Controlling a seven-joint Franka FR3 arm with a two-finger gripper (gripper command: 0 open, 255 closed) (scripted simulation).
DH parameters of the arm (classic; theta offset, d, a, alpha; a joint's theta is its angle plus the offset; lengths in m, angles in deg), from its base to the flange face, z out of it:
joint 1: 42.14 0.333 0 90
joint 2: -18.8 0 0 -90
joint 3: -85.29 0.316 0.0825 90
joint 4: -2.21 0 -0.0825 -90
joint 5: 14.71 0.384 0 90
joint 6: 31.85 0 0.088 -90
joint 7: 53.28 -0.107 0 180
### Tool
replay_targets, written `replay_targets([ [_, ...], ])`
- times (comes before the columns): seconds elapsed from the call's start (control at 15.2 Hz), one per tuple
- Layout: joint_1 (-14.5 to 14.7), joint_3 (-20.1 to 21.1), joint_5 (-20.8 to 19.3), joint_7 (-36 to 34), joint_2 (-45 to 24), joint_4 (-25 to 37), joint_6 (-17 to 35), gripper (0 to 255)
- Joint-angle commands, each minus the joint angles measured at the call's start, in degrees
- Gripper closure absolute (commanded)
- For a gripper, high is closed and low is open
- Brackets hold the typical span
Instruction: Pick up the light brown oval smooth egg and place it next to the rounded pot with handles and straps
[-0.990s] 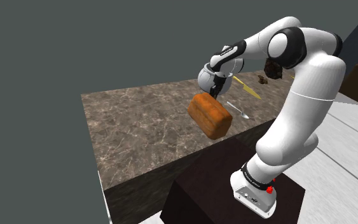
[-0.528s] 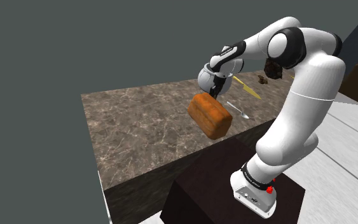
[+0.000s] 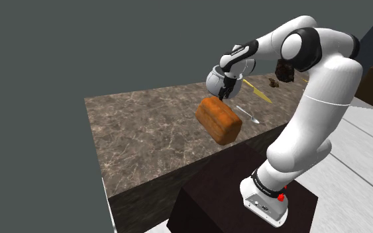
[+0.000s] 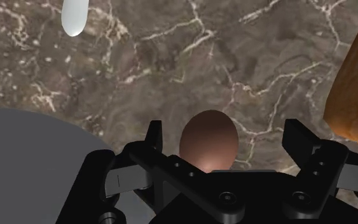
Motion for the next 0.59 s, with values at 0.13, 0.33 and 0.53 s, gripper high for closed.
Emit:
replay_targets([
  [0.13,0.34,-0.21,-0.84,-0.79,2.41,2.22,-4.59,0],
  [0.33,0.34,-0.21,-0.84,-0.80,2.41,2.22,-4.59,0],
  [0.53,0.34,-0.21,-0.84,-0.80,2.41,2.22,-4.59,0],
])
